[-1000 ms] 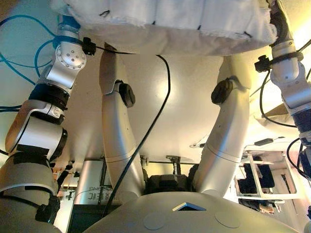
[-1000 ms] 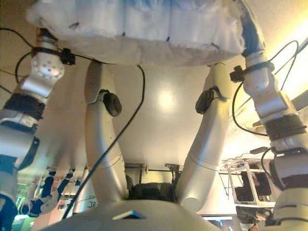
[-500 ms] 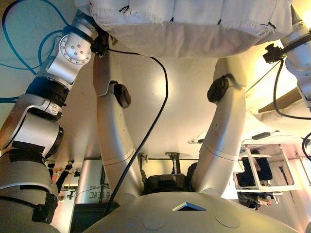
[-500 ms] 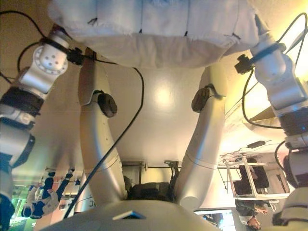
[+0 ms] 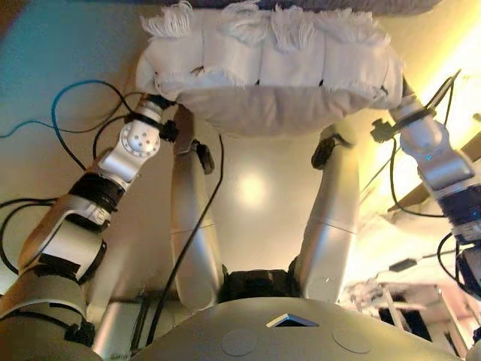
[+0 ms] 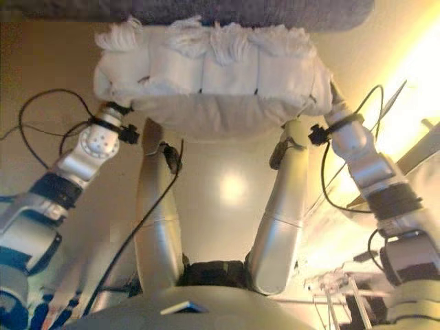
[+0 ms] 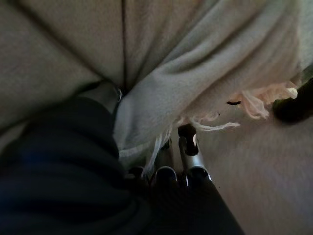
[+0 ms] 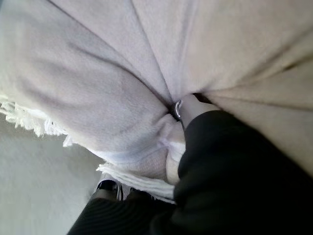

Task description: Pick up the cushion and take it to the sofa

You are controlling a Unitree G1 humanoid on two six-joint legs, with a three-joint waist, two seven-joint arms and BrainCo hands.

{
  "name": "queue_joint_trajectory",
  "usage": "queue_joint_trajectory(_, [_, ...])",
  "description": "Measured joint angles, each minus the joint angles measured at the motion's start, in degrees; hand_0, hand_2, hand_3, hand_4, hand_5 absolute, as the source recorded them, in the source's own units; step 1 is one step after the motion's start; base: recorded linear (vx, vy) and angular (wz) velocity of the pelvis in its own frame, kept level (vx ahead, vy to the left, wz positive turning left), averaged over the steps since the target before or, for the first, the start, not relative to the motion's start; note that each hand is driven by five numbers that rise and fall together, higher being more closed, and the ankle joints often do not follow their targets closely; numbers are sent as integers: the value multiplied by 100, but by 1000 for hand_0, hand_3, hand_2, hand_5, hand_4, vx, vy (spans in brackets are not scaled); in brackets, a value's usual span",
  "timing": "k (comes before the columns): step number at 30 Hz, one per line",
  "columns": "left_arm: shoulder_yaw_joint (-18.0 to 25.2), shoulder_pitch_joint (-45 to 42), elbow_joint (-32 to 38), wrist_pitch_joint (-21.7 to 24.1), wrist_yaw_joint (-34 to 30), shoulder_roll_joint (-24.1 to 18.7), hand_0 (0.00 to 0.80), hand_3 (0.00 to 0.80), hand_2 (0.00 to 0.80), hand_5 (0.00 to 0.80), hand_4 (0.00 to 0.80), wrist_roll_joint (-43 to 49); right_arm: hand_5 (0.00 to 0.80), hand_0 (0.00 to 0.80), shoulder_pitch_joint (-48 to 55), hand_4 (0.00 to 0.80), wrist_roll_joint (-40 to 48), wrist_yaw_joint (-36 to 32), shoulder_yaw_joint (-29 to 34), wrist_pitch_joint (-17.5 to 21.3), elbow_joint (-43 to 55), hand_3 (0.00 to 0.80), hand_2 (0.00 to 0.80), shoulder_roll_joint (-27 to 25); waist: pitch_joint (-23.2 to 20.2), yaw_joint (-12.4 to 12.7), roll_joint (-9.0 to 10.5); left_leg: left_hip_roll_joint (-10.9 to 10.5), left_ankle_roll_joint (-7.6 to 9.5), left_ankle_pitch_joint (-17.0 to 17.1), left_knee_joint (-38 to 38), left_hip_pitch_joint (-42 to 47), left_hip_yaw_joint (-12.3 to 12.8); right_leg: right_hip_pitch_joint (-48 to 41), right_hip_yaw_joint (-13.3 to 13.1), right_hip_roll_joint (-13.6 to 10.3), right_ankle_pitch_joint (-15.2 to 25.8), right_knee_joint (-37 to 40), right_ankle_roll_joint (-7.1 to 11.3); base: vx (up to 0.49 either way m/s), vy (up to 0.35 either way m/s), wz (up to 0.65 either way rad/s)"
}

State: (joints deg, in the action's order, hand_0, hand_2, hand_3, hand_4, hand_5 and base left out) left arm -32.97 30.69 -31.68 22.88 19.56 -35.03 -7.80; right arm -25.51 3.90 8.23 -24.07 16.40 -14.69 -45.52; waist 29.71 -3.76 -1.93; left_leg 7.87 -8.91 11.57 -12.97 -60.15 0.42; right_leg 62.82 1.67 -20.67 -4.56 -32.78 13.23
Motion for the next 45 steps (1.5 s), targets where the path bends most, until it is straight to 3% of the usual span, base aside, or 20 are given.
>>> queue_joint_trajectory(6, [728,-1588,938,168,18,482,800,800,800,800,800,-109,800,800,1360,800,-281,160,494,176,563,800,800,495,40,68,80,124,-20,25,514,2152,176,-2148,296,54,-89,398,2,-7,-162,-8])
queue_joint_trajectory(9, [1102,-1992,1581,387,-280,484,800,800,800,800,800,-364,800,800,1944,800,-271,105,972,442,1114,800,800,553,34,176,90,202,-8,-36,706,3103,269,-3081,384,80,-195,523,16,84,-104,-2])
queue_joint_trajectory(13, [1573,-2322,2250,577,-709,603,800,800,800,800,800,-956,800,800,2277,800,-249,12,1336,511,1700,800,800,736,-79,205,40,315,-49,-105,937,3932,267,-4017,504,204,-240,786,-35,175,-45,4])
queue_joint_trajectory(16, [1746,-2717,2529,638,-962,847,800,800,800,800,800,-1303,800,800,2592,800,-250,-49,1513,523,1906,800,800,948,-426,279,-4,356,-19,-83,1121,4498,288,-4711,573,278,-219,1158,-9,270,-36,4])
queue_joint_trajectory(18, [1744,-3129,2603,640,-1117,987,800,800,800,800,800,-1444,800,800,2965,800,-252,-126,1535,523,1913,800,800,1087,-965,322,-8,335,-50,-116,1284,4792,369,-5109,681,258,-174,1491,3,311,-12,5])
queue_joint_trajectory(23, [1750,-4034,2953,615,-1248,1007,800,800,800,800,800,-1634,800,800,3724,800,-179,-310,1529,476,2195,800,800,1387,-1779,327,74,242,-111,-156,1776,5816,498,-6450,847,280,-18,2522,139,150,-16,8])
queue_joint_trajectory(32, [1780,-4214,3086,338,-1462,1024,800,800,800,800,800,-1972,800,800,3972,800,27,-398,1588,461,2320,800,800,1514,-2356,296,64,358,-157,-231,1800,6165,673,-7058,891,449,164,3144,120,24,-63,-1])
queue_joint_trajectory(39, [1806,-4299,3088,307,-1544,992,800,800,800,800,800,-2069,800,800,4049,800,32,-232,1450,461,2321,800,800,1509,-2510,308,3,456,-138,-218,1801,6161,669,-7085,840,561,288,3283,82,-37,-200,-4])
queue_joint_trajectory(43, [1830,-4297,3088,304,-1543,977,800,800,800,800,800,-2260,800,800,3979,800,33,-74,1267,455,2319,800,800,1463,-2506,316,-88,677,-72,-168,1793,6150,630,-7078,830,804,271,3278,1,-74,-210,-2])
queue_joint_trajectory(45, [1833,-4292,3086,304,-1534,1011,800,800,800,800,800,-2314,800,800,3856,800,27,6,1169,447,2306,800,800,1375,-2446,309,-166,794,78,-124,1762,6140,606,-7051,807,951,206,3156,-101,-47,-219,3])
